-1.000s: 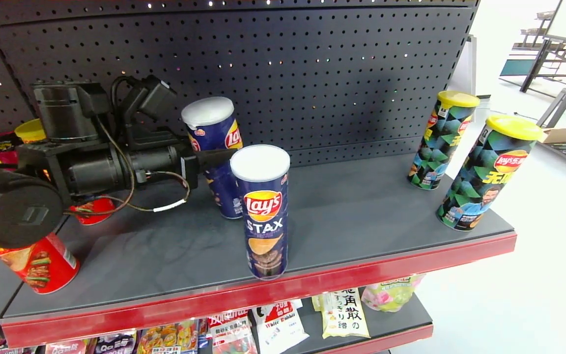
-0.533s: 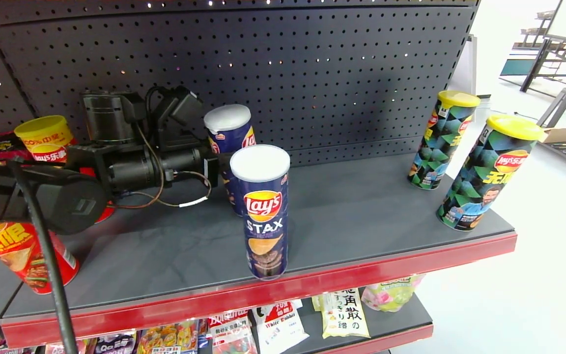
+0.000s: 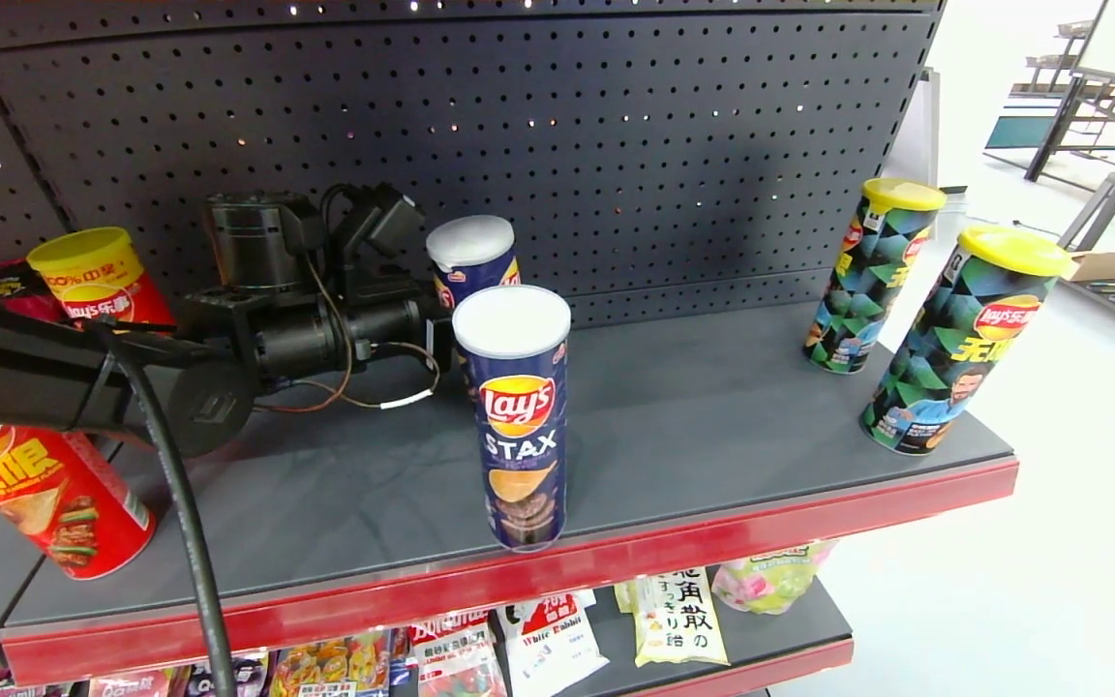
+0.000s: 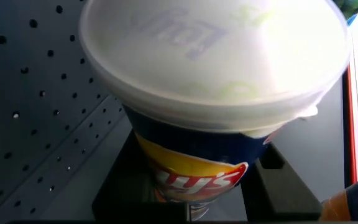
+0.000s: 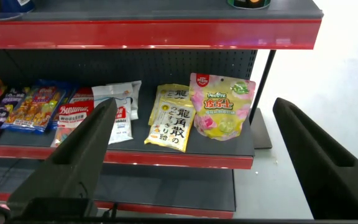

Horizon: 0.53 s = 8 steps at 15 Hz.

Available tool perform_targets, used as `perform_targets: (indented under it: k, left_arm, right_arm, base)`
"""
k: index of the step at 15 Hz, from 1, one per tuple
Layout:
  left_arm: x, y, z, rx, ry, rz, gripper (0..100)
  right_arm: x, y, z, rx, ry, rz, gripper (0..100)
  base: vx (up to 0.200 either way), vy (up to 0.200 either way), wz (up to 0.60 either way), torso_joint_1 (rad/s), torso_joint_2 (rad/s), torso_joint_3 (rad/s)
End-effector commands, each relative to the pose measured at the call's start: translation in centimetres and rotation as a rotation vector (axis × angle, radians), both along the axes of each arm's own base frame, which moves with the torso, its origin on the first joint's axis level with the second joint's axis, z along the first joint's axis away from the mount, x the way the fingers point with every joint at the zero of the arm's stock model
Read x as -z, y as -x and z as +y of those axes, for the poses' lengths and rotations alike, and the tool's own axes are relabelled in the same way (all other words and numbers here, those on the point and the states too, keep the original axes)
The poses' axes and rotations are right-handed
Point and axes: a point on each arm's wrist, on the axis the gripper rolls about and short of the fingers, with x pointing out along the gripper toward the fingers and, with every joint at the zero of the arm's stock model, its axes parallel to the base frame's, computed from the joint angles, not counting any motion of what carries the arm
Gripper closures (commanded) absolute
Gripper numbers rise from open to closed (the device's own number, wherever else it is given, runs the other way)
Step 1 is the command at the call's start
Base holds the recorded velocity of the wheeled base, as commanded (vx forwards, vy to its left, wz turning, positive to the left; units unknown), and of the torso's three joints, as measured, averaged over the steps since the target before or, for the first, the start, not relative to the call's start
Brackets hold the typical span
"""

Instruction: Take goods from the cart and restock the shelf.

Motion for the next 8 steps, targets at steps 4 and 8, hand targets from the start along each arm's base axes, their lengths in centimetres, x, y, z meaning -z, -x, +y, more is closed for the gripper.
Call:
perform_targets:
  k: [4, 8]
  left_arm:
    - [0.3, 0.2, -0.36, 0.01, -0.004, 0.016, 0]
    - [0.28, 0.68, 0.0, 0.003, -0.008, 0.021, 0]
  right_arm:
    - [-0.01, -0.01, 0.0, 0.0, 0.0, 0.001, 0]
    - [-0.01, -0.01, 0.0, 0.0, 0.0, 0.001, 0]
  base:
    - [0.0, 0.0, 0.0, 0.0, 0.0, 0.0]
    - [0.0, 0.0, 0.0, 0.0, 0.0, 0.0]
